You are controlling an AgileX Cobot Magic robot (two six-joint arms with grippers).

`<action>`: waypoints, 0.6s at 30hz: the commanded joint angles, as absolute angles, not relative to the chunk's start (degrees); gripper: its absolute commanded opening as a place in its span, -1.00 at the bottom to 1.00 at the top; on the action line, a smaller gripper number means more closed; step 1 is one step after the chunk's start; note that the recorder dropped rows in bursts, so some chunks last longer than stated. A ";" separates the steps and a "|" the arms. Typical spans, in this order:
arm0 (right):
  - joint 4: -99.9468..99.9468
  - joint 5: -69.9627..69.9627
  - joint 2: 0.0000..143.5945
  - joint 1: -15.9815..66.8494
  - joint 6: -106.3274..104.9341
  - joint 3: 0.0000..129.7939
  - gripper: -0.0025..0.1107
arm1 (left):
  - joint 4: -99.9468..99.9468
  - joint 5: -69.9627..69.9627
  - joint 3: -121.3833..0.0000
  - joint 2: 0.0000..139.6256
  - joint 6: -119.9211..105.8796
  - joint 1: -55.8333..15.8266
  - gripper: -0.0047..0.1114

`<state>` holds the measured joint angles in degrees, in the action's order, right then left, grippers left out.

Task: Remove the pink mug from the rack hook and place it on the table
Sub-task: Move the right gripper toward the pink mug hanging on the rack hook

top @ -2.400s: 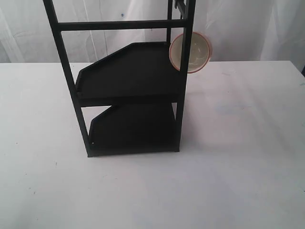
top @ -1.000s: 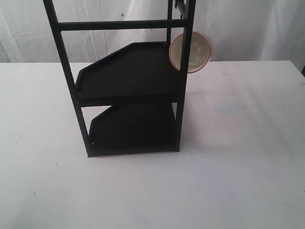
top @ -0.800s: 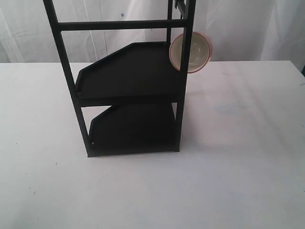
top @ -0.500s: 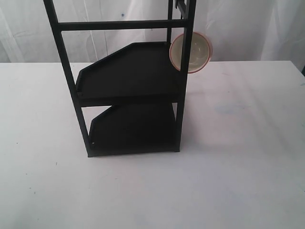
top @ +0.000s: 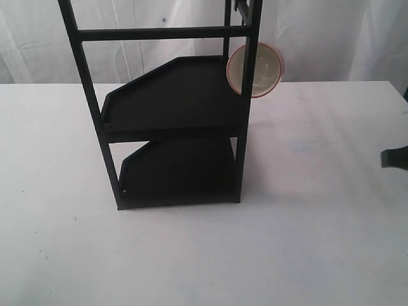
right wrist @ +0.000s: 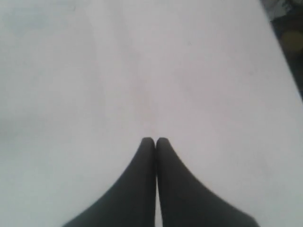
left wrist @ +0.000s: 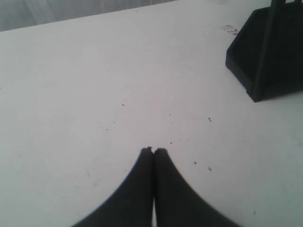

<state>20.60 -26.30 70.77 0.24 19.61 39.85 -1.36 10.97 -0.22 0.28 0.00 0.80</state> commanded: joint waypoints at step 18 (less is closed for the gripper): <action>-5.43 -32.25 68.73 14.97 -7.13 54.98 -0.62 | -1.04 10.73 0.00 0.00 0.00 0.89 -0.92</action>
